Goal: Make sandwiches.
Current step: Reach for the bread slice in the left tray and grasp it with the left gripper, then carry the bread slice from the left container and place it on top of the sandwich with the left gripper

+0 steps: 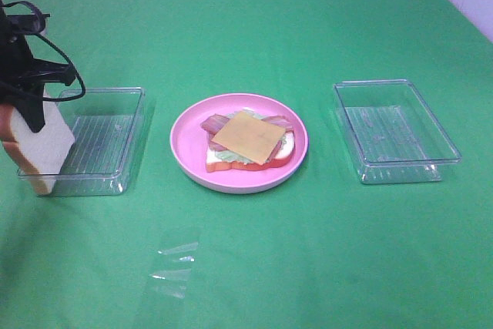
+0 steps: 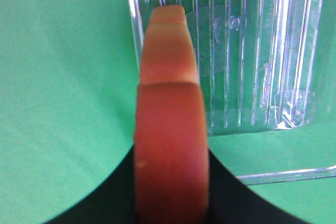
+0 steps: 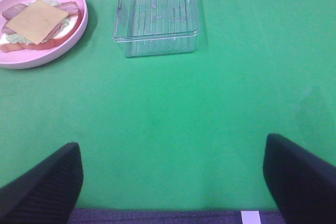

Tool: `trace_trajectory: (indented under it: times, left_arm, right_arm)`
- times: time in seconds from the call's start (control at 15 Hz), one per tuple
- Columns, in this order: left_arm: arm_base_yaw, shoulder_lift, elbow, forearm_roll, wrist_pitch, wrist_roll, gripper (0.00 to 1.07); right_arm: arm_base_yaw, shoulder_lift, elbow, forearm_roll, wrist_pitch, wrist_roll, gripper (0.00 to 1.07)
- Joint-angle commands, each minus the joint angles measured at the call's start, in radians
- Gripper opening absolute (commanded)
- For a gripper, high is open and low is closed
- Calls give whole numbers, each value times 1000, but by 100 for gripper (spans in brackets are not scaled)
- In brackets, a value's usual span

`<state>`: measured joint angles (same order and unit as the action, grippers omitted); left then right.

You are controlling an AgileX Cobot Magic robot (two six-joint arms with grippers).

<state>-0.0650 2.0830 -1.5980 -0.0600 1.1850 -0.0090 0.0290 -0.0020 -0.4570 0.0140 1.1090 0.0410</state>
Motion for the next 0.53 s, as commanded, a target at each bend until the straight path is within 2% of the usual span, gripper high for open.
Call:
trace_trajectory:
  times: [0.07, 0.33, 0.4, 0.53]
  left_arm:
    - [-4, 0, -10, 2, 66, 0, 0]
    - [-4, -1, -67, -33, 121, 3, 0]
    - [-9, -3, -76, -53, 134, 37, 0]
    - [-27, -53, -81, -72, 134, 48, 0]
  right_arm:
    - [-7, -31, 2, 6, -2, -7, 89]
    - [-7, -31, 2, 6, -2, -7, 89]
    - [-7, -31, 2, 6, -2, -7, 89]
    - [-7, -31, 2, 7, -2, -7, 89]
